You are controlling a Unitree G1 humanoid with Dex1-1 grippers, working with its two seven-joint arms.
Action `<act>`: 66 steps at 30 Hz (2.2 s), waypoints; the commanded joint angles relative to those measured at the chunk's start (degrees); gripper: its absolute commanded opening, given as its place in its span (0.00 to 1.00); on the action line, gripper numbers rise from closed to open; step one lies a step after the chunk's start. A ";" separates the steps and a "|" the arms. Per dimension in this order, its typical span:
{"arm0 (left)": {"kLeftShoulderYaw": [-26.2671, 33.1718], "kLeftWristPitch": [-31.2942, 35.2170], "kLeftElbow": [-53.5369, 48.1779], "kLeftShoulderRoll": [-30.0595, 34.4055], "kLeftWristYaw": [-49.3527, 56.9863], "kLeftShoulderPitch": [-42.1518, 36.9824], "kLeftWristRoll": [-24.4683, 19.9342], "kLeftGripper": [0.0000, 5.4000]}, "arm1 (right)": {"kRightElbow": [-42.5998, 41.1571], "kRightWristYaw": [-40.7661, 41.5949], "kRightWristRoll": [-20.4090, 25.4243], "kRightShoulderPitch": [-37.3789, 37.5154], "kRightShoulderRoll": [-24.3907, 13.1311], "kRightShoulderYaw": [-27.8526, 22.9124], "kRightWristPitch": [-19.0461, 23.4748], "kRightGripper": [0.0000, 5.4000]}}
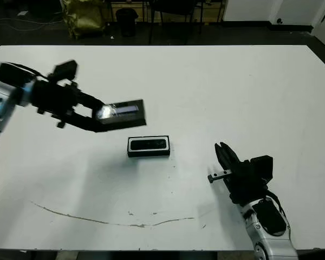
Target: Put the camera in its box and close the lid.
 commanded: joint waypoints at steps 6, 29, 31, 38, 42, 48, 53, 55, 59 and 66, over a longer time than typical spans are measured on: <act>-4.13 0.67 -1.33 -3.38 4.44 -0.28 5.59 0.44 | 1.00 -0.27 -0.46 0.69 0.12 -0.06 -0.54 0.00; -6.62 -6.64 13.64 -9.25 1.40 -9.29 11.49 0.44 | 3.50 1.09 -0.20 0.37 0.45 0.56 -3.23 0.00; -6.42 -6.63 14.85 -9.89 0.61 -10.08 11.40 0.44 | 3.50 0.81 -0.49 0.41 0.57 0.75 -3.44 0.00; -6.58 -6.90 16.72 -11.73 -1.41 -11.62 11.64 0.44 | 2.47 -0.74 -2.59 0.79 0.40 1.58 -2.85 0.00; -6.56 -5.39 17.03 -12.37 -1.88 -12.03 11.86 0.44 | 2.07 -1.02 -2.95 0.91 0.35 1.88 -2.57 0.00; -7.42 -2.43 16.21 -13.22 -2.48 -12.32 12.55 0.44 | 1.83 -1.69 -4.40 0.94 0.35 2.62 -3.09 0.00; -8.58 -1.31 15.03 -13.83 -2.16 -12.19 13.71 0.44 | 1.57 -1.73 -3.61 1.08 0.65 2.39 -2.56 0.00; -9.56 -0.47 14.88 -14.40 -1.14 -12.15 14.84 0.44 | 1.14 -1.92 -3.48 1.29 0.55 2.22 -1.76 0.00; -10.75 0.12 14.52 -14.97 -0.44 -11.83 16.47 0.44 | 0.50 -2.28 -3.86 1.62 0.46 2.22 -0.85 0.00; -11.28 2.63 15.62 -15.70 -2.24 -11.97 16.57 0.44 | -0.07 -2.68 -3.89 1.65 0.36 2.34 0.29 0.00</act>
